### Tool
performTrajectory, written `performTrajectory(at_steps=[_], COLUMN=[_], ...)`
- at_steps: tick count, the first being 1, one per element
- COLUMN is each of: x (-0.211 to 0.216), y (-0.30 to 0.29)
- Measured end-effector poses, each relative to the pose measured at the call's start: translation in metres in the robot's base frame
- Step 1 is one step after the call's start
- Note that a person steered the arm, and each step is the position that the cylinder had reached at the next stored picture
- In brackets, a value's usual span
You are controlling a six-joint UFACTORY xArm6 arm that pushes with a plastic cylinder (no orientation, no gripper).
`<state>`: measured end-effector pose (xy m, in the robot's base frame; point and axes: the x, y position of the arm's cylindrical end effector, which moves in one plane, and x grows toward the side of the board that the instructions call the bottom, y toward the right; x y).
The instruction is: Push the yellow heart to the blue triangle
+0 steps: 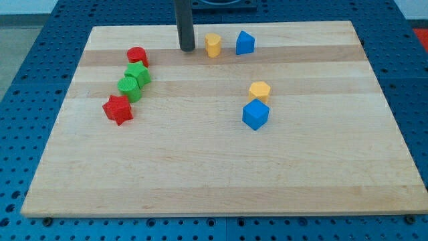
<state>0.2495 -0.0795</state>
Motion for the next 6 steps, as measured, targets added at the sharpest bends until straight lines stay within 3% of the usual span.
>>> performTrajectory(at_steps=[1, 3, 6], x=[-0.033, 0.02, 0.049], y=[0.022, 0.038, 0.079])
